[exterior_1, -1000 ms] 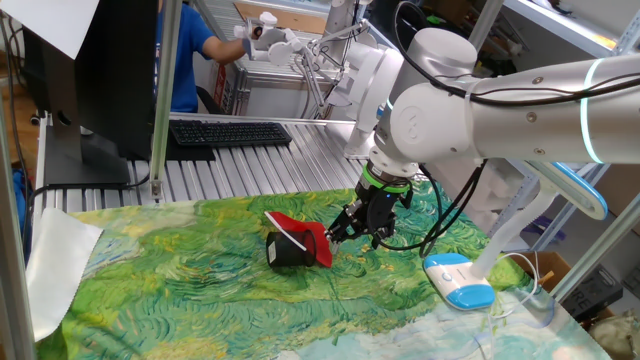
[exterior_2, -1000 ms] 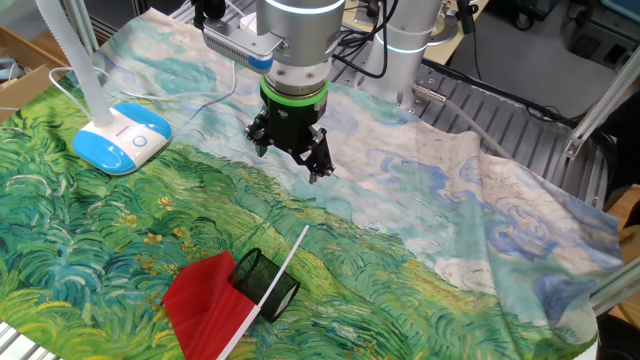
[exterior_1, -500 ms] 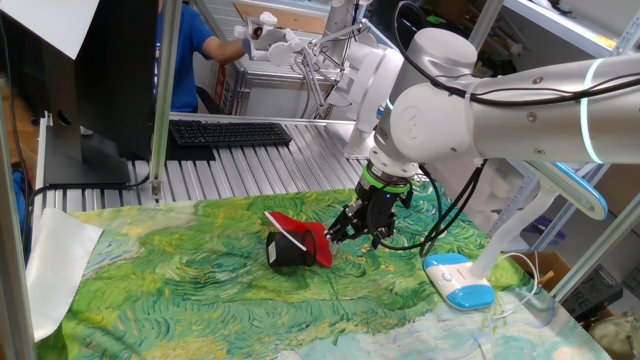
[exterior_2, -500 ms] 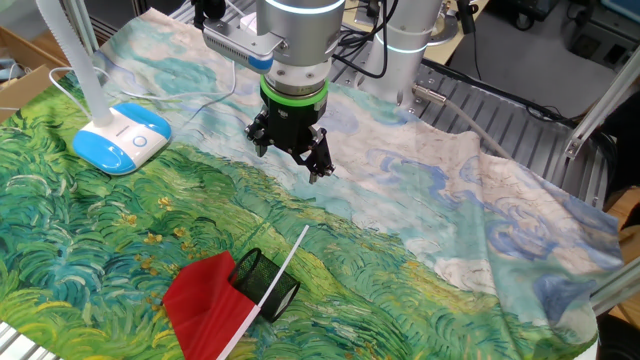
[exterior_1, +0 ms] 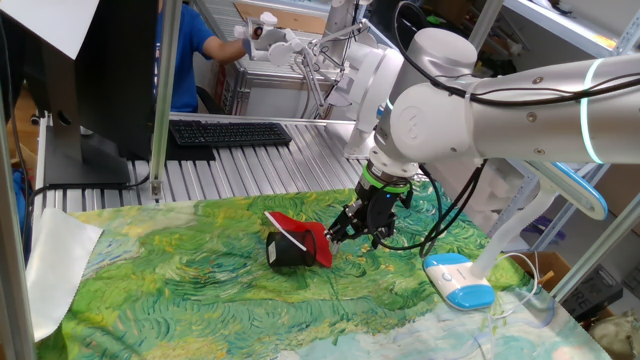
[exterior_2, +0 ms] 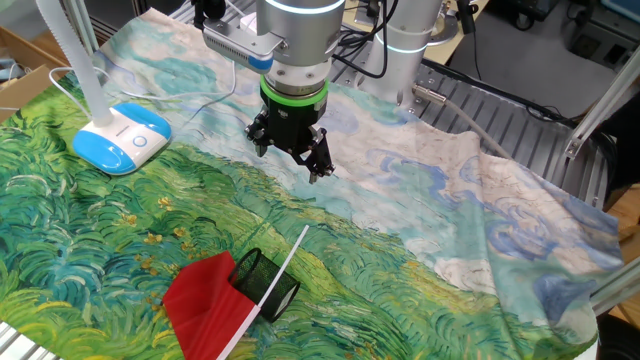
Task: Wave the flag
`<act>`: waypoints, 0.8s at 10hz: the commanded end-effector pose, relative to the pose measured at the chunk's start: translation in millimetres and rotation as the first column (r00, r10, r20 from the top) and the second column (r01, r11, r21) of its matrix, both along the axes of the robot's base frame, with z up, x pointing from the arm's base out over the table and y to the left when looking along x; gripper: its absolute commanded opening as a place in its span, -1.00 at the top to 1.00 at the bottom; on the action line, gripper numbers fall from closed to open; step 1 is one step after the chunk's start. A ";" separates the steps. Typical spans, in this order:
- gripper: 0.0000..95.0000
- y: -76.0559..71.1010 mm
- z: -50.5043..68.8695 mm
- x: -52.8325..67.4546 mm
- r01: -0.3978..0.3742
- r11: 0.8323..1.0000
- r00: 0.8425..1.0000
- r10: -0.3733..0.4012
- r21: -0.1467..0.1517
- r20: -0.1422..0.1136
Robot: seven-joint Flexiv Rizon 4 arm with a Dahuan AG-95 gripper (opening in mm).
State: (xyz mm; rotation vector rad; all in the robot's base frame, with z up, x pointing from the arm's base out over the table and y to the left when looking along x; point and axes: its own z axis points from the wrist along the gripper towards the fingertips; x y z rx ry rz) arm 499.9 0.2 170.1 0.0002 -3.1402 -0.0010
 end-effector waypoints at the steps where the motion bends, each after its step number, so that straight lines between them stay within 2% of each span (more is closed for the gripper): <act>1: 1.00 -0.4 -0.3 0.2 0.193 0.981 0.981 -0.192 -0.021 0.036; 5: 1.00 -1.3 -1.0 0.5 0.172 0.985 0.985 -0.172 -0.014 0.029; 8: 1.00 -2.0 -1.5 0.9 0.193 0.981 0.981 -0.193 -0.007 0.028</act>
